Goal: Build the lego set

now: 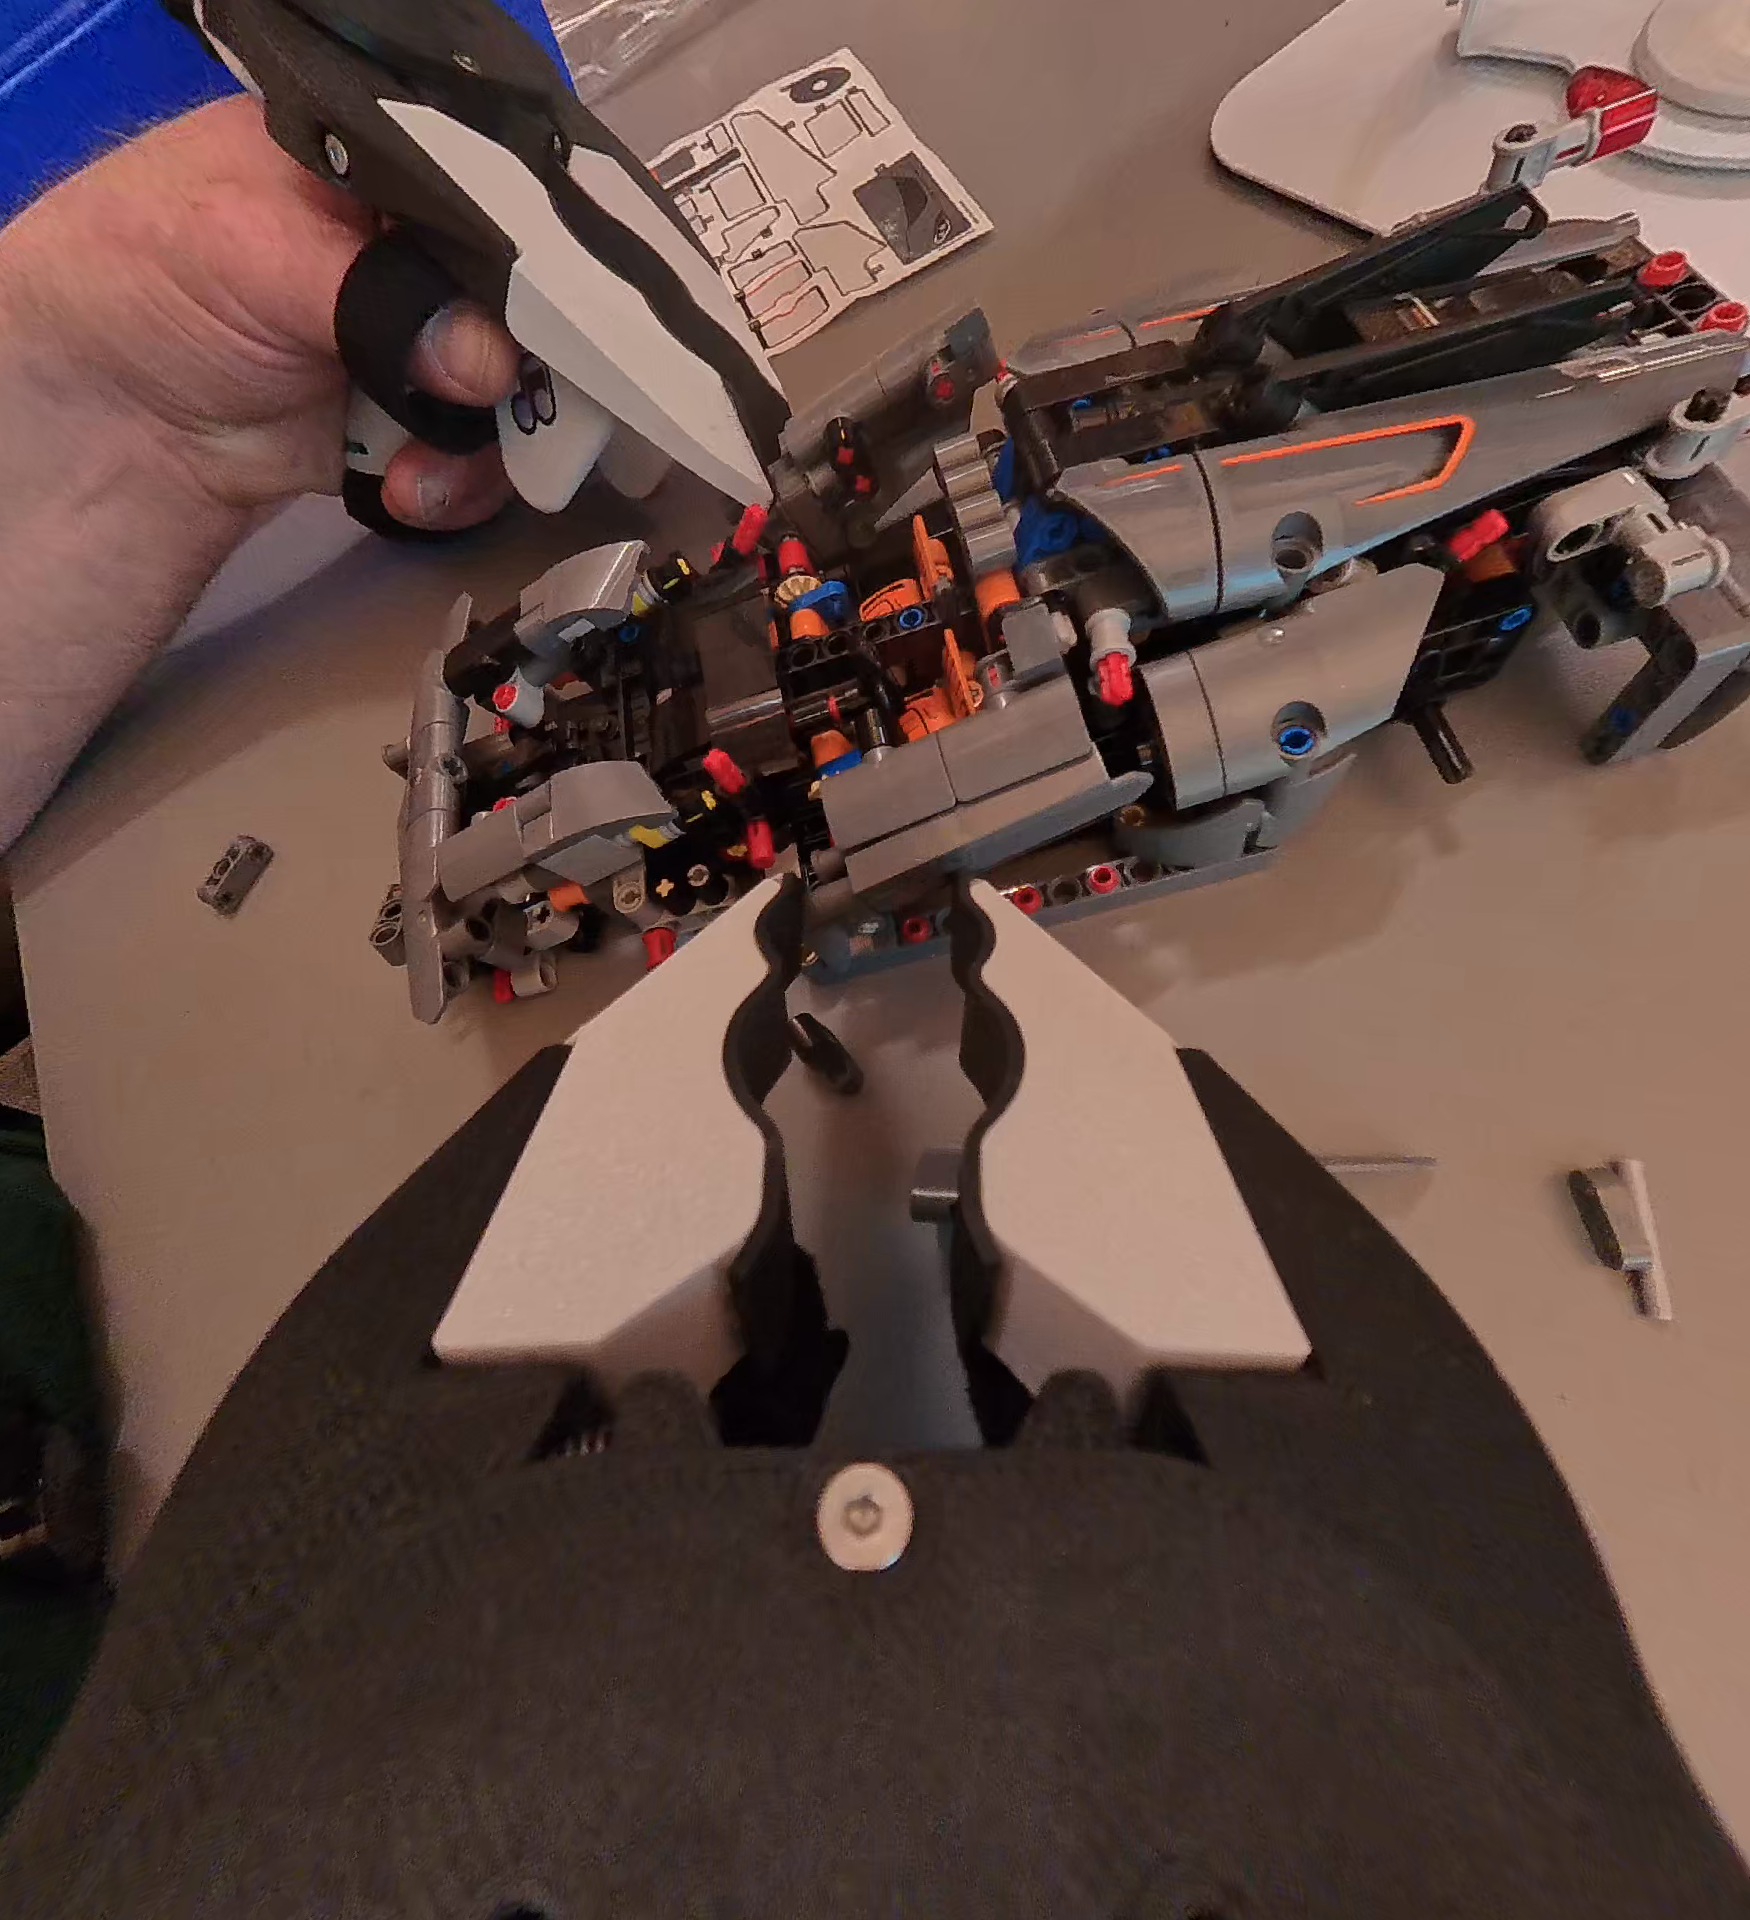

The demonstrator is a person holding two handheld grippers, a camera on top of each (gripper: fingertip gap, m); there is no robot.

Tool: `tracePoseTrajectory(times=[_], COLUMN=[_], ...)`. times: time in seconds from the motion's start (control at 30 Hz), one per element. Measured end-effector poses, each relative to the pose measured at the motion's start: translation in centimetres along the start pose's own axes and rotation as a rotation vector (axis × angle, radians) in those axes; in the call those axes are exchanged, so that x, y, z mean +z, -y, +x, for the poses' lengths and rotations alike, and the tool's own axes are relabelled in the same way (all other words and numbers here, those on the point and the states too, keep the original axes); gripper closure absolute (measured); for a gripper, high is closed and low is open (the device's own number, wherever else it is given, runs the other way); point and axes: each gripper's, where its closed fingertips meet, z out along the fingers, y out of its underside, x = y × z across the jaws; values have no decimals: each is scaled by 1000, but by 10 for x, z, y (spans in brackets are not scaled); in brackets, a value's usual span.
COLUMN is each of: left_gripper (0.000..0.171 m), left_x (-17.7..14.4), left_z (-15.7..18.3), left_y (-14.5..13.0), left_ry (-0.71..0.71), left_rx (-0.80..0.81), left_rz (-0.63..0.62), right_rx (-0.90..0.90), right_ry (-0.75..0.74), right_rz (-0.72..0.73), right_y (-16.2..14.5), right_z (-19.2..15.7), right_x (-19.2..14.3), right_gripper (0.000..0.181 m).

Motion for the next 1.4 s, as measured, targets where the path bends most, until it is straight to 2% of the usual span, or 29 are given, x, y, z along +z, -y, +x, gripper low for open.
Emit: tracePoseTrajectory(times=[0.5,0.63,0.8,0.97,1.03,1.4], left_gripper=[156,156,157,157,157,163], left_x=[3,3,-1,-2,-5,-10], left_z=[0,-1,1,2,3,3], left_y=[1,1,2,-1,-2,-5], left_ry=[174,239,181,142,144,122], left_rx=[21,53,-12,-42,-33,-42], left_rz=[93,85,111,104,98,80], right_rx=[16,7,19,46,59,114], right_ry=[14,17,31,43,48,92], right_rz=[23,25,24,21,28,40], right_y=[0,0,-1,-2,-2,-4], right_z=[3,3,3,1,2,-6], right_x=[1,1,-4,-5,-7,-5], right_gripper=[159,159,157,162,168,170])
